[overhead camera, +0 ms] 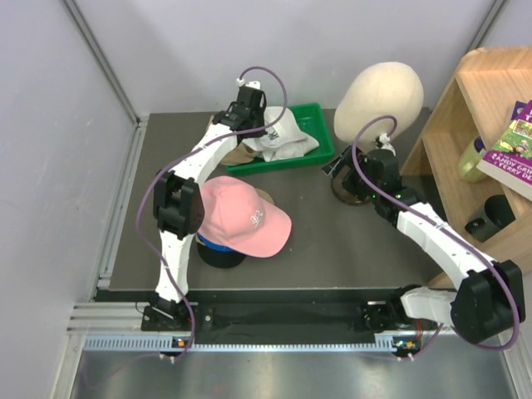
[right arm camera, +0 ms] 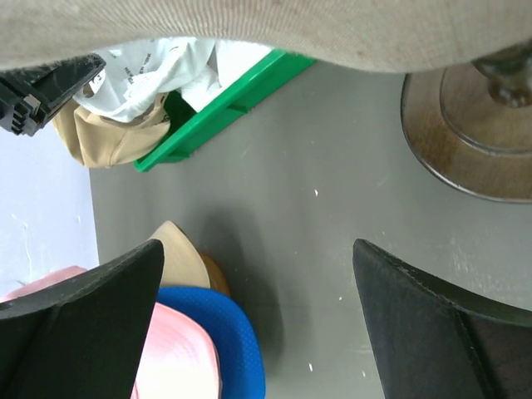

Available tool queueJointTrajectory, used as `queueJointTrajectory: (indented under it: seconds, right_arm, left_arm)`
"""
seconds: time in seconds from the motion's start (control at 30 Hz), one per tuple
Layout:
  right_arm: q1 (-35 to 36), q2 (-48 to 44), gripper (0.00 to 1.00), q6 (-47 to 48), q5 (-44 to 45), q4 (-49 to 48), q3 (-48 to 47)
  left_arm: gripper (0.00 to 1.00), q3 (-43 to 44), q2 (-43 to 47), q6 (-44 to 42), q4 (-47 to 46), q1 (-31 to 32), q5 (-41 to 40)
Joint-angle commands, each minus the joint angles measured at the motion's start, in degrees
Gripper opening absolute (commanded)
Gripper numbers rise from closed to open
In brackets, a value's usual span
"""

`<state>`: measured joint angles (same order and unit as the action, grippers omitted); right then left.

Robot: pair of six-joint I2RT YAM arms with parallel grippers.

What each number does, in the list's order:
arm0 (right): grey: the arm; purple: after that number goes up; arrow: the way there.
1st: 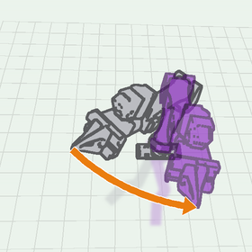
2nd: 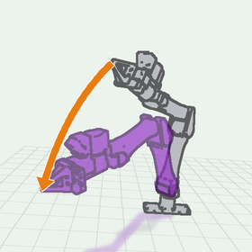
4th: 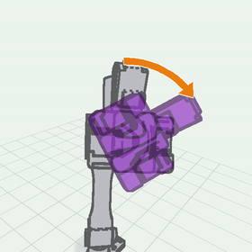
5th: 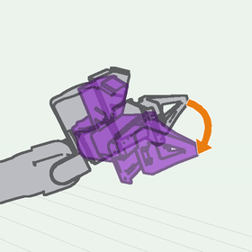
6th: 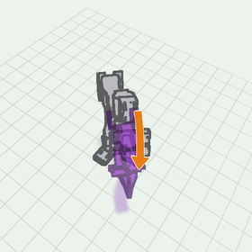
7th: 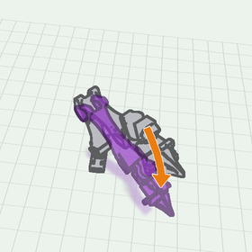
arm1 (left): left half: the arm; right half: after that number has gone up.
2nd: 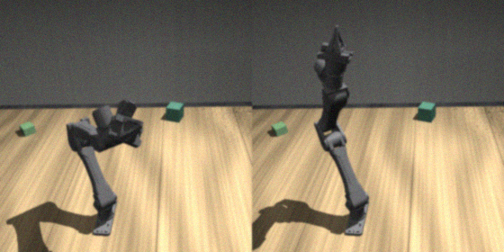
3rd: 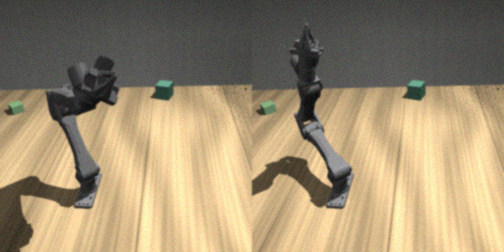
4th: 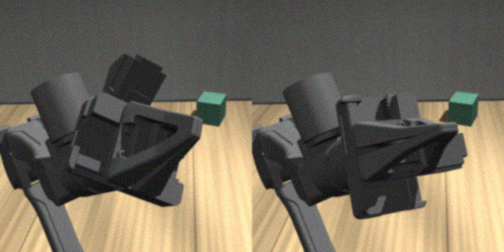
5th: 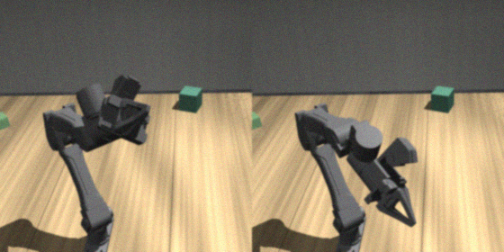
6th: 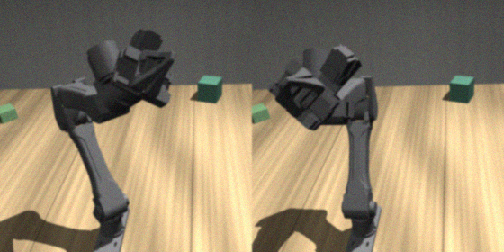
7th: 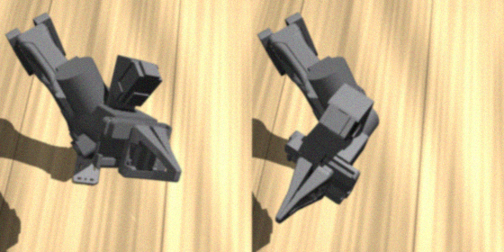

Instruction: Stack the hats

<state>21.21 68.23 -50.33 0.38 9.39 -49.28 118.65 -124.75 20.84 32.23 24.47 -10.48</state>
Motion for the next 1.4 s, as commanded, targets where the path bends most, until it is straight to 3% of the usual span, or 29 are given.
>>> queueJointTrajectory:
  seconds: [0.0, 0.37, 0.67, 0.9, 1.1, 1.37]
  right_arm:
    - [-1.09, 1.82, 0.94, 4.09, -3.89, -4.46, -5.04]
    - [-1.0, -4.14, 0.91, 1.64, -8.82, -12.11, 1.02]
    - [-0.21, -16.18, 0.91, 2.16, -11.45, -13.08, 8.58]
    - [3.57, -22.26, 0.91, -2.05, -13.04, -16.58, 12.97]
    - [14.27, -20.86, 0.93, -0.65, -8.39, -24.14, 12.63]
    - [18.25, -15.76, 0.94, -9.6, -7.16, -44.34, 16.93]
  left_arm:
    - [0.0, 0.97, 2.22, -1.42, -1.99, -0.04, 0.99]
    - [0.0, -2.63, 16.63, -5.02, -7.27, -0.04, 0.02]
    - [0.0, -4.3, 25.95, -7.48, -12.89, 0.05, 7.75]
    - [0.0, -6.68, 35.97, -0.73, -17.28, 0.05, 12.85]
    - [0.0, -8.0, 41.86, 7.7, -17.38, 0.05, 18.36]
    - [0.0, -8.35, 47.22, 15.28, -15.88, 0.05, 27.62]
